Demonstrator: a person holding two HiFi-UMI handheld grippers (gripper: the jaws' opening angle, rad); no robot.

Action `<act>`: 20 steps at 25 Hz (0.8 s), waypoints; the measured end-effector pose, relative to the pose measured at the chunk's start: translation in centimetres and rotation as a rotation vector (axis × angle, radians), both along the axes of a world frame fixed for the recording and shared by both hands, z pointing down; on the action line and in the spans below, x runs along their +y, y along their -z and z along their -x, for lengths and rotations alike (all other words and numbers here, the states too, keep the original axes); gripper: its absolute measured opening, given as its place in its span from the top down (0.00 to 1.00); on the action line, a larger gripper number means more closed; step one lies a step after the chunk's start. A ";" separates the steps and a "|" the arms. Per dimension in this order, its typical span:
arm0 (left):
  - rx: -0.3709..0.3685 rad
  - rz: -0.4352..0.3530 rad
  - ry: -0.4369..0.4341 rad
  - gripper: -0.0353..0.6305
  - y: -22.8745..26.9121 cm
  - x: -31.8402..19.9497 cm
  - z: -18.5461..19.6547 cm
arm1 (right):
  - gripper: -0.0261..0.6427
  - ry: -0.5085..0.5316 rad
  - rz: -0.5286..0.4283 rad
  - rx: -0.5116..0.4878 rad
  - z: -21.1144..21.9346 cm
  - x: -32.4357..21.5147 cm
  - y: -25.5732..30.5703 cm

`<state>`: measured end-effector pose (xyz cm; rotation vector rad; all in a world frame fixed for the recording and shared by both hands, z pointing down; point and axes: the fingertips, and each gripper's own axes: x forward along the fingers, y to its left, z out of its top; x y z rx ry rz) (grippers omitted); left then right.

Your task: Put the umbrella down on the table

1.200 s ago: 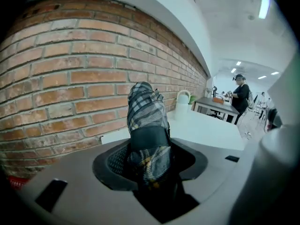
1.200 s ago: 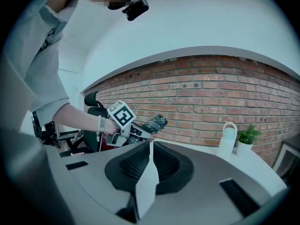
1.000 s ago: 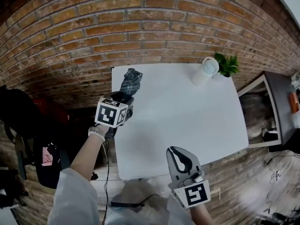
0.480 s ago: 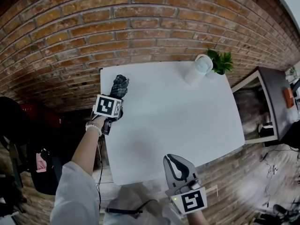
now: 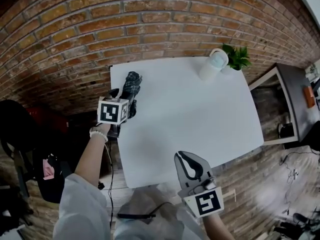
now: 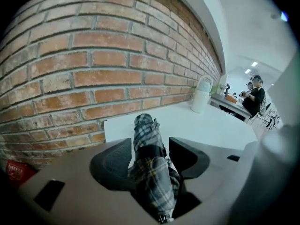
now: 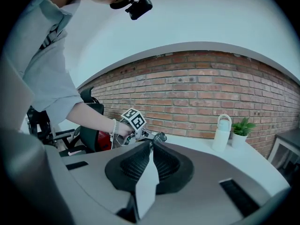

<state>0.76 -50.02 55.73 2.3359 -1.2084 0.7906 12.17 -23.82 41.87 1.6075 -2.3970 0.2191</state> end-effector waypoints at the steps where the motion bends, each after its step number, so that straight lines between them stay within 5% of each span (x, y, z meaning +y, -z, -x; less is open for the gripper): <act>1: 0.010 -0.040 0.000 0.56 1.3 0.3 0.2 | 0.88 0.002 -0.009 0.000 0.1 -0.1 0.3; 7: 0.050 -0.259 0.031 0.88 8.8 3.7 2.7 | 0.88 0.023 -0.064 0.000 1.3 0.0 2.4; 11: 0.113 -0.343 0.045 0.90 13.6 7.4 4.2 | 0.88 0.036 -0.113 0.003 1.9 0.5 4.6; 20: 0.131 -0.497 -0.016 0.91 21.1 17.4 5.8 | 0.88 0.048 -0.165 -0.003 3.1 2.9 7.6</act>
